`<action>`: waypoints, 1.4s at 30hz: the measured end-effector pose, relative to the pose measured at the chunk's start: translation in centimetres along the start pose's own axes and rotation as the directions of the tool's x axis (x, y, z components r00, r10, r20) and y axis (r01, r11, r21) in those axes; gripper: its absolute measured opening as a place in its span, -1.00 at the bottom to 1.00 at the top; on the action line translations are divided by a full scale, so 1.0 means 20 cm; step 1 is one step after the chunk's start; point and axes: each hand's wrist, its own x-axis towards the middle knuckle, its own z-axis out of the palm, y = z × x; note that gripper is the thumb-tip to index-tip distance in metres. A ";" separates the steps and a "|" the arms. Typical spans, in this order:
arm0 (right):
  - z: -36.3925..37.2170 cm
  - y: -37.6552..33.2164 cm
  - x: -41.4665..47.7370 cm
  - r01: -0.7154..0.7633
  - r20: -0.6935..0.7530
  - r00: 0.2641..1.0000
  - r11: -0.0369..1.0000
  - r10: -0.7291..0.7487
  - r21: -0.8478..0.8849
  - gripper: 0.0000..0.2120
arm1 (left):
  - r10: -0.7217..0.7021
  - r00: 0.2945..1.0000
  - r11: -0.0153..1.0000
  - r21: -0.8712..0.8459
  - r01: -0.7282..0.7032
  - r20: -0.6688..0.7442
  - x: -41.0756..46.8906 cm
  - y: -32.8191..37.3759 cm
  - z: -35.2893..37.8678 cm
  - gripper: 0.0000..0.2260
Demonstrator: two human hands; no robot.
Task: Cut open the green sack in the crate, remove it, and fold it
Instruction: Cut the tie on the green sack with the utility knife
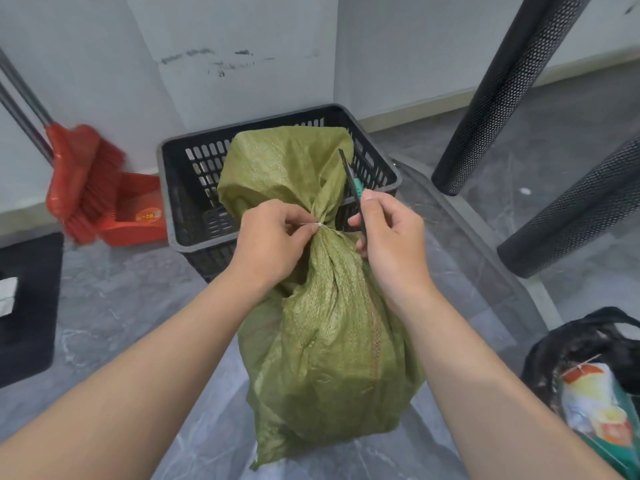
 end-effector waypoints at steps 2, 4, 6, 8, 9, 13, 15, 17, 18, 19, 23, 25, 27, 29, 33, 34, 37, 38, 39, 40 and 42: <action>-0.02 0.00 0.02 -0.021 0.014 1.000 1.000 0.021 0.006 -0.82 | 0.056 0.998 0.998 0.009 -0.056 0.010 -0.01 0.00 0.00 -0.92; -0.04 0.00 0.04 -0.033 0.041 0.999 0.999 0.034 -0.021 -0.84 | 0.120 0.992 0.993 0.016 -0.120 0.030 -0.02 0.00 0.00 -0.90; -0.07 -0.02 0.05 -0.021 0.068 0.997 0.998 0.025 -0.055 -0.86 | 0.164 0.985 0.986 0.024 -0.165 0.050 -0.03 0.00 0.01 -0.88; -0.11 -0.03 0.06 0.012 0.065 0.998 0.998 -0.008 -0.068 -0.86 | 0.199 0.979 0.979 0.040 -0.200 0.037 -0.04 -0.01 0.01 -0.88; -0.13 -0.04 0.06 0.048 0.053 0.998 0.995 -0.044 -0.085 -0.87 | 0.214 0.977 0.976 0.049 -0.214 0.018 -0.05 -0.01 0.00 -0.89; -0.23 -0.02 0.03 0.289 0.086 0.957 0.900 -0.276 -0.328 -0.79 | 0.205 0.977 0.978 0.049 -0.202 -0.059 -0.09 -0.04 -0.04 -0.89; -0.27 -0.03 -0.01 0.419 0.150 0.906 0.790 -0.395 -0.449 -0.77 | 0.176 0.981 0.984 0.018 -0.175 -0.079 -0.09 -0.05 -0.06 -0.89; -0.31 -0.04 -0.04 0.513 0.199 0.848 0.666 -0.492 -0.541 -0.76 | 0.183 0.979 0.983 -0.007 -0.184 -0.088 -0.10 -0.04 -0.07 -0.88; -0.32 -0.05 -0.05 0.542 0.223 0.826 0.623 -0.517 -0.563 -0.75 | 0.200 0.975 0.979 -0.016 -0.203 -0.092 -0.10 -0.04 -0.08 -0.88; -0.32 -0.05 -0.06 0.564 0.252 0.811 0.589 -0.528 -0.579 -0.74 | 0.219 0.971 0.975 -0.026 -0.223 -0.097 -0.10 -0.04 -0.08 -0.88; -0.32 -0.06 -0.11 0.599 0.309 0.775 0.486 -0.551 -0.636 -0.74 | 0.286 0.950 0.955 -0.041 -0.293 -0.126 -0.11 0.00 -0.10 -0.89; -0.32 -0.07 -0.13 0.594 0.290 0.770 0.470 -0.569 -0.654 -0.75 | 0.303 0.944 0.950 -0.040 -0.311 -0.131 -0.11 0.01 -0.11 -0.89; -0.33 -0.08 -0.14 0.589 0.282 0.768 0.462 -0.574 -0.663 -0.76 | 0.308 0.942 0.948 -0.046 -0.316 -0.133 -0.12 0.02 -0.11 -0.89; -0.34 -0.08 -0.14 0.582 0.277 0.772 0.460 -0.572 -0.671 -0.75 | 0.306 0.943 0.948 -0.050 -0.314 -0.131 -0.12 0.02 -0.11 -0.89; -0.35 -0.10 -0.16 0.574 0.266 0.778 0.469 -0.570 -0.671 -0.75 | 0.309 0.942 0.947 -0.048 -0.318 -0.130 -0.13 0.03 -0.11 -0.89; -0.35 -0.10 -0.16 0.573 0.267 0.778 0.469 -0.568 -0.672 -0.75 | 0.311 0.941 0.946 -0.048 -0.320 -0.132 -0.13 0.04 -0.11 -0.89; -0.35 -0.11 -0.16 0.567 0.277 0.783 0.454 -0.557 -0.688 -0.75 | 0.313 0.940 0.946 -0.042 -0.321 -0.138 -0.14 0.04 -0.10 -0.89; -0.36 -0.11 -0.17 0.565 0.281 0.784 0.450 -0.553 -0.691 -0.74 | 0.312 0.940 0.946 -0.041 -0.321 -0.138 -0.14 0.05 -0.10 -0.89; -0.36 -0.12 -0.17 0.564 0.283 0.785 0.447 -0.551 -0.694 -0.74 | 0.313 0.940 0.946 -0.041 -0.321 -0.135 -0.14 0.05 -0.10 -0.89; -0.36 -0.12 -0.17 0.562 0.284 0.787 0.446 -0.548 -0.697 -0.75 | 0.315 0.940 0.946 -0.038 -0.322 -0.131 -0.14 0.05 -0.10 -0.89; -0.36 -0.12 -0.18 0.556 0.282 0.790 0.442 -0.544 -0.704 -0.74 | 0.322 0.939 0.945 -0.024 -0.327 -0.125 -0.14 0.05 -0.10 -0.89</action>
